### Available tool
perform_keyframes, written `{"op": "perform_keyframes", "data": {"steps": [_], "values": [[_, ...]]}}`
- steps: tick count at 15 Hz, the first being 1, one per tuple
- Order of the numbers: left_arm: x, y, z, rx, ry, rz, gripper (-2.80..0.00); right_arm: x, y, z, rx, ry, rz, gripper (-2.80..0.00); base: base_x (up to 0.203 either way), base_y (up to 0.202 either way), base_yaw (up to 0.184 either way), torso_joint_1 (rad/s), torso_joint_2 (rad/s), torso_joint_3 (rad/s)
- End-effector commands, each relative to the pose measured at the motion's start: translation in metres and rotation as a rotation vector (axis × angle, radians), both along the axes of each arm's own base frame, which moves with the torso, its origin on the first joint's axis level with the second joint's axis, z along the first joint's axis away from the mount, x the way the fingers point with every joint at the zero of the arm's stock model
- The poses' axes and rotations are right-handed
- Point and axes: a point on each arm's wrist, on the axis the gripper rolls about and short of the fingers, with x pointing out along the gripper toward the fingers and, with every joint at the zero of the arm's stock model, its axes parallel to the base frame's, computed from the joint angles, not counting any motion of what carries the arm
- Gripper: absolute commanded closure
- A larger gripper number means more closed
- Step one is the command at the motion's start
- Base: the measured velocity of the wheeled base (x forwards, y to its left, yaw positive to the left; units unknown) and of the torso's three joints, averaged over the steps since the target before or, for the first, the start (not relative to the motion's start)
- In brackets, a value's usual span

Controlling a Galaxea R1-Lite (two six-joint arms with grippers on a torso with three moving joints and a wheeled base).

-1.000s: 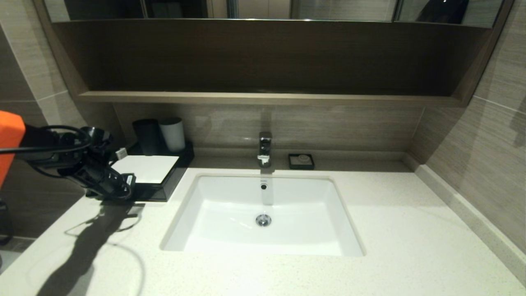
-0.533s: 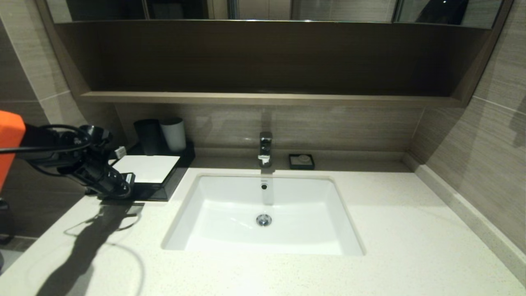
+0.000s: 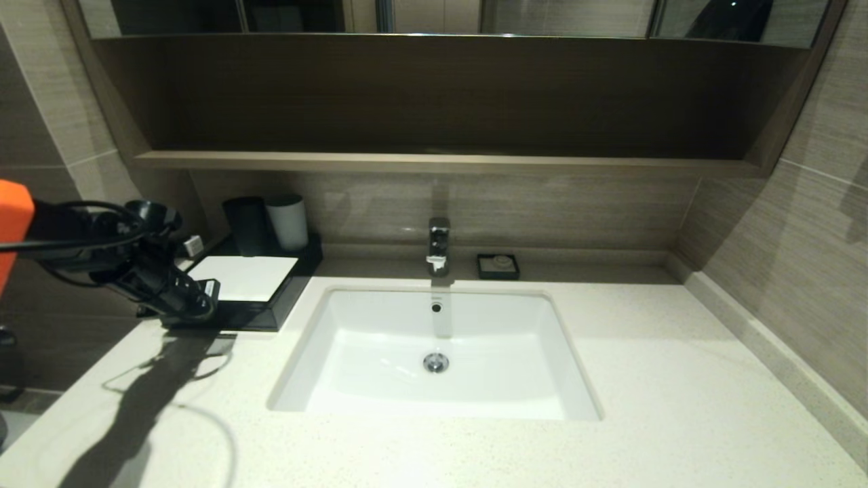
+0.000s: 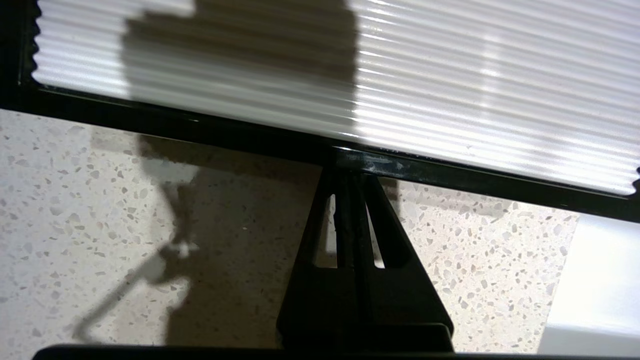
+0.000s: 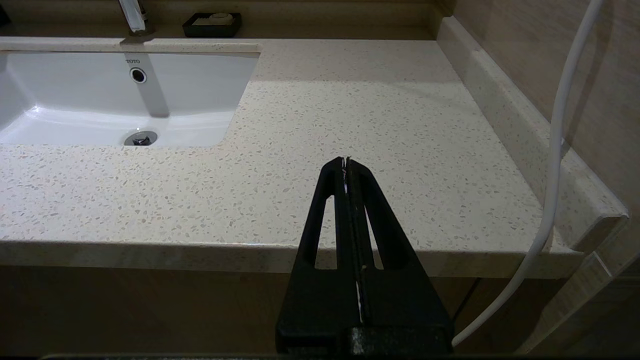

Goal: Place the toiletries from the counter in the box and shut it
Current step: Close the drawer

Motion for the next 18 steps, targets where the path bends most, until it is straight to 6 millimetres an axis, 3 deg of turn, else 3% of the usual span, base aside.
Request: {"op": "perform_keyframes", "data": {"steps": [1,6,13,18], "values": [[-0.013,-0.002,0.013,0.001,-0.004,0.0,0.0,0.0,0.0,0.0,0.0,0.0,0.0,0.0,0.0,0.0,0.0,0.0,0.0,0.0],[-0.047,-0.011,0.039,0.013,-0.021,-0.014,0.0,0.0,0.0,0.0,0.0,0.001,0.0,0.0,0.0,0.0,0.0,0.0,0.0,0.0],[-0.084,-0.023,0.048,0.012,-0.009,-0.03,0.0,0.0,0.0,0.0,0.0,0.001,0.0,0.0,0.0,0.0,0.0,0.0,0.0,0.0],[-0.117,-0.029,0.08,0.021,-0.101,-0.031,0.0,0.0,0.0,0.0,0.0,0.001,0.0,0.0,0.0,0.0,0.0,0.0,0.0,0.0]]}}
